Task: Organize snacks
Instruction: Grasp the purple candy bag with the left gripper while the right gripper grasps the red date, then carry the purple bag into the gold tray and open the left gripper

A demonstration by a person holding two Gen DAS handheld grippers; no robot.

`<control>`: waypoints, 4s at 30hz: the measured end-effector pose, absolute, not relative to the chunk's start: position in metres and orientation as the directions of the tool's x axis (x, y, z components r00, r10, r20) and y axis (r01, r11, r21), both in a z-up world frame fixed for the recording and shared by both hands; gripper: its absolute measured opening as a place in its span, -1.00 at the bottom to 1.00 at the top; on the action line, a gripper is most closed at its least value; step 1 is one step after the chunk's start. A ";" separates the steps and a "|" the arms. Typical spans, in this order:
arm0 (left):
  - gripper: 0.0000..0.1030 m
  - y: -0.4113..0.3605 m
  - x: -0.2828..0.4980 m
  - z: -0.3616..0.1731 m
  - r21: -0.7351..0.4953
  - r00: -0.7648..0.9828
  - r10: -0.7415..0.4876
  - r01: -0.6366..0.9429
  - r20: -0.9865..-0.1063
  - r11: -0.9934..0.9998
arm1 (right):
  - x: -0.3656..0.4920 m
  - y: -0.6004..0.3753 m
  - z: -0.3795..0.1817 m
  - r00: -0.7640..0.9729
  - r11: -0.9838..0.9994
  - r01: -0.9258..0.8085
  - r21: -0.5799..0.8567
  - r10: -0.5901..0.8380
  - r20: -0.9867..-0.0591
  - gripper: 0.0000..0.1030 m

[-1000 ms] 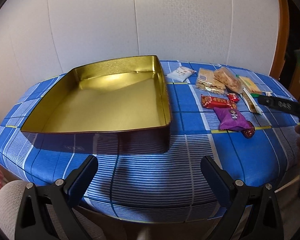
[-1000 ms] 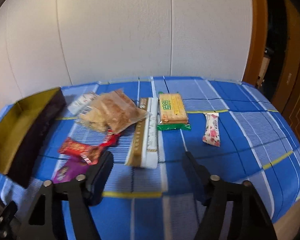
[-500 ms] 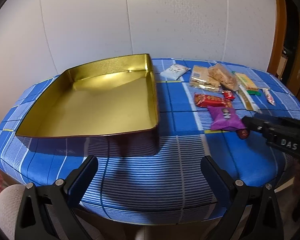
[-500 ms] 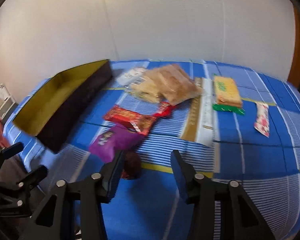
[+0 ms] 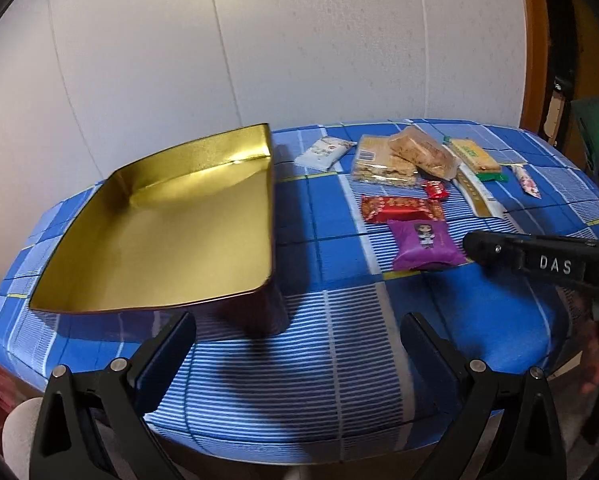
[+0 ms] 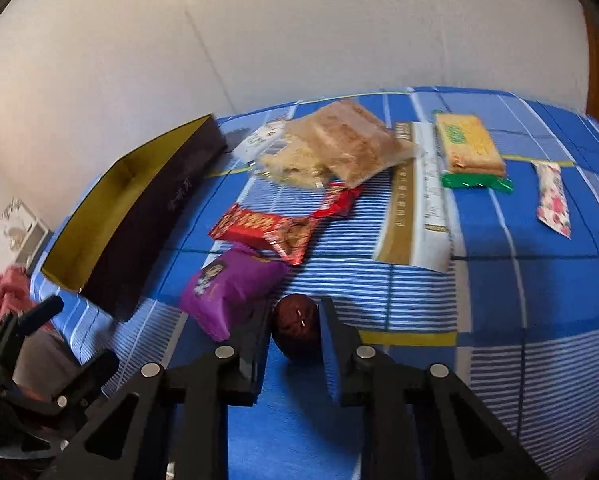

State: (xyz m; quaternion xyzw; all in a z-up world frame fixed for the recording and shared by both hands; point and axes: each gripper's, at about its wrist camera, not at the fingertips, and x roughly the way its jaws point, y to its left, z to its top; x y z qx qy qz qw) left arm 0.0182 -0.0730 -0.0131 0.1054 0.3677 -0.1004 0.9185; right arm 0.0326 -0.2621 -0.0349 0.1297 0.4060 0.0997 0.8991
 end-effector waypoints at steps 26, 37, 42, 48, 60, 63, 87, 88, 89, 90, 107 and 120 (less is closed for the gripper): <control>0.10 -0.157 0.090 -0.031 -0.042 0.520 -0.278 0.421 -0.808 0.906 | 0.022 -0.313 -0.034 0.686 0.937 0.136 0.322 0.146 -0.713 -0.53; -0.17 -0.161 0.074 -0.035 0.063 0.575 -0.272 0.494 -0.772 0.867 | 0.023 -0.312 -0.034 0.687 0.939 0.139 0.313 0.136 -0.714 -0.53; -0.18 -0.150 0.068 -0.033 0.054 0.588 -0.277 0.481 -0.760 0.875 | 0.023 -0.311 -0.034 0.691 0.943 0.136 0.304 0.130 -0.711 -0.53; -0.18 -0.137 0.064 -0.020 0.030 0.604 -0.296 0.469 -0.740 0.883 | 0.024 -0.306 -0.034 0.695 0.952 0.130 0.277 0.112 -0.710 -0.54; -0.18 -0.100 0.074 0.017 0.013 0.670 -0.317 0.439 -0.671 0.898 | 0.026 -0.299 -0.034 0.702 0.963 0.130 0.236 0.079 -0.708 -0.54; -0.18 -0.082 0.084 0.021 -0.005 0.677 -0.310 0.412 -0.667 0.911 | 0.025 -0.299 -0.032 0.716 0.961 0.139 0.239 0.069 -0.694 -0.54; -0.17 0.075 0.227 0.011 0.076 0.653 -0.002 0.092 -0.757 0.993 | 0.042 -0.274 -0.013 0.817 0.956 0.106 0.274 0.073 -0.572 -0.54; -0.17 0.080 0.236 0.009 0.064 0.634 -0.005 0.087 -0.773 0.994 | 0.043 -0.272 -0.013 0.817 0.958 0.105 0.268 0.071 -0.572 -0.54; -0.17 0.083 0.242 0.007 0.048 0.620 -0.013 0.082 -0.785 0.995 | 0.044 -0.270 -0.013 0.818 0.959 0.099 0.266 0.074 -0.570 -0.54; -0.17 0.088 0.248 0.006 0.036 0.608 -0.014 0.071 -0.793 0.997 | 0.045 -0.268 -0.013 0.822 0.960 0.090 0.265 0.079 -0.564 -0.54; -0.14 0.130 0.327 -0.019 0.062 0.557 0.064 -0.023 -0.828 0.998 | 0.053 -0.216 -0.003 0.793 0.969 0.031 0.245 0.126 -0.596 -0.54; 0.47 0.125 0.292 0.015 0.116 0.688 0.090 -0.009 -0.720 0.993 | 0.077 -0.145 0.030 0.772 0.968 -0.123 0.219 0.232 -0.592 -0.54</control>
